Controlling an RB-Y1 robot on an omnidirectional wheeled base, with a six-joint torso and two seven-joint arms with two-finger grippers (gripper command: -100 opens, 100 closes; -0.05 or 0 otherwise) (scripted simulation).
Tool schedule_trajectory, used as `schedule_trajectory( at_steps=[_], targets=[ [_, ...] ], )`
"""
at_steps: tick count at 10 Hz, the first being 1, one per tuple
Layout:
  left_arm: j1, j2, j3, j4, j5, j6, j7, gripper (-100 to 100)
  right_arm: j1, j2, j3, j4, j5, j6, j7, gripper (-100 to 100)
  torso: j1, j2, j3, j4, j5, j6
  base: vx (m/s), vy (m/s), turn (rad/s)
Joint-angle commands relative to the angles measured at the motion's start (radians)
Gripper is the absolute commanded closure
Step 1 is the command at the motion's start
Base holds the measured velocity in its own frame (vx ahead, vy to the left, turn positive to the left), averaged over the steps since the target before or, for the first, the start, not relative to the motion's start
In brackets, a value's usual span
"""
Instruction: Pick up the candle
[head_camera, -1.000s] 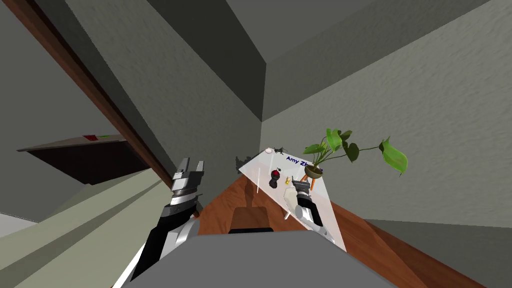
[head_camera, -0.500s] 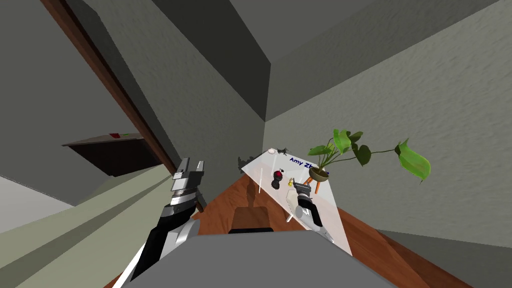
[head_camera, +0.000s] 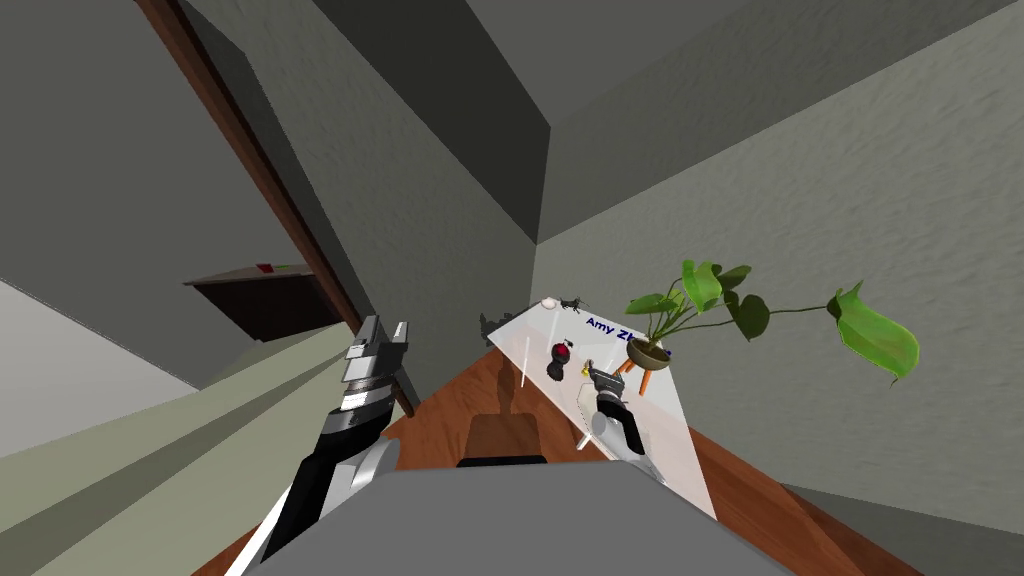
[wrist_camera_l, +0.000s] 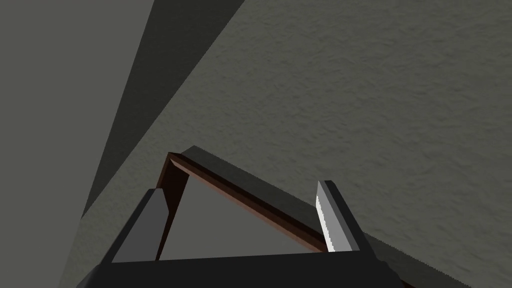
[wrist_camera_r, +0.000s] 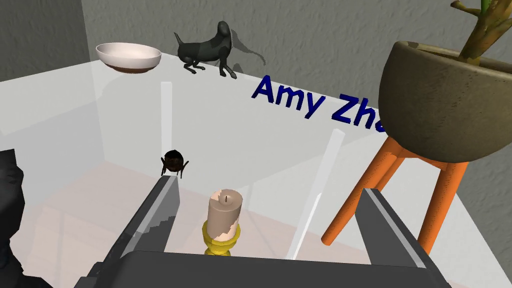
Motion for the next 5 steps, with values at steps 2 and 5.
schedule_trajectory(
  at_steps=[2,5],
  targets=[
    [0.0,0.0,0.0,0.0,0.0,0.0,0.0,0,-0.03,-0.01,-0.002,0.062,-0.036,-0.012,-0.061,-100,0.0,0.0,0.0,0.0,0.0,0.0,-0.003,-0.005,0.059],
    [0.0,0.0,0.0,0.0,0.0,0.0,0.0,0,-0.052,-0.015,-0.007,0.148,-0.067,-0.017,-0.126,-100,0.0,0.0,0.0,0.0,0.0,0.0,-0.002,-0.012,0.116]
  ],
)
